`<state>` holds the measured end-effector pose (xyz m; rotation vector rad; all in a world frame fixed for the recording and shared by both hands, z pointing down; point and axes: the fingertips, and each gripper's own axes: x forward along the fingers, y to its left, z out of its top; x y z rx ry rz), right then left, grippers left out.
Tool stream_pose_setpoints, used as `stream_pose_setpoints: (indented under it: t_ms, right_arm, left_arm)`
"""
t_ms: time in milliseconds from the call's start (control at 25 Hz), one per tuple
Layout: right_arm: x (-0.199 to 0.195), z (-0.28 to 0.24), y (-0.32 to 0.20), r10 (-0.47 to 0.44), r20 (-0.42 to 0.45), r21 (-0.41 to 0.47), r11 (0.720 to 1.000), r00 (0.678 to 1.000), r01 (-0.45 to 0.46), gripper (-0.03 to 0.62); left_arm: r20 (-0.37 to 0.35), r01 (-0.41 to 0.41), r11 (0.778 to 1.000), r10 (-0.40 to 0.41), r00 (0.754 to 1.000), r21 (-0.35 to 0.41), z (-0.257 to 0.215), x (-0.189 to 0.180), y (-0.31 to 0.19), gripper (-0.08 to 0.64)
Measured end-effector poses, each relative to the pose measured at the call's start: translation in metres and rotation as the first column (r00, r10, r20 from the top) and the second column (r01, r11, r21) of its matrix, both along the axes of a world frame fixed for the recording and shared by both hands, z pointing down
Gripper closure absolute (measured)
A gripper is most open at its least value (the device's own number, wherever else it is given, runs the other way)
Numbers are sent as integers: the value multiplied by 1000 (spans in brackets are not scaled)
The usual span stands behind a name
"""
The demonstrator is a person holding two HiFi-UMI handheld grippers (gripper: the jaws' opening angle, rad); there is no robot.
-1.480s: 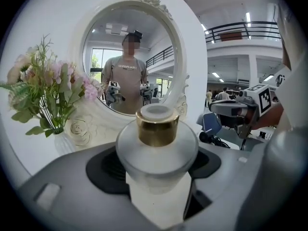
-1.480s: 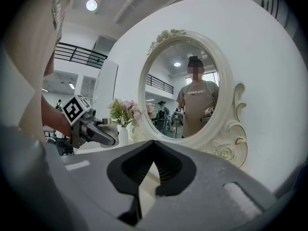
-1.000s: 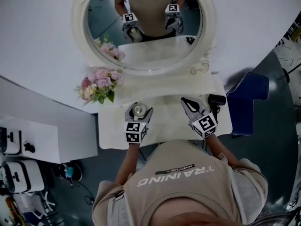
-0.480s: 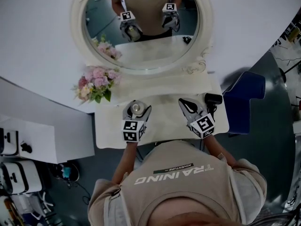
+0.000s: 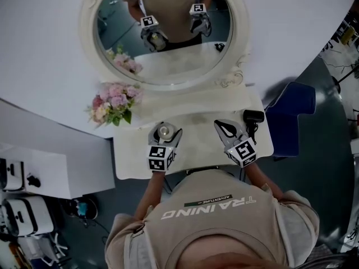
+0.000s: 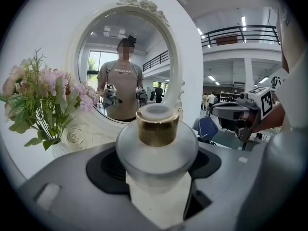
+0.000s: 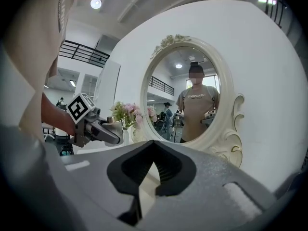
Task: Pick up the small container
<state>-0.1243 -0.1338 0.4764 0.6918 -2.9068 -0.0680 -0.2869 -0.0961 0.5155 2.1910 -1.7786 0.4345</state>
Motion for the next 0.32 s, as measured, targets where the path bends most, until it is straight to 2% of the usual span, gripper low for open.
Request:
stream_pose_setpoints:
  t_ms: [320]
  right_arm:
    - [3, 3, -3, 11, 8, 0, 1000, 1000, -11, 591]
  left_arm:
    - [2, -33, 999, 33, 999, -6, 7, 12, -5, 209]
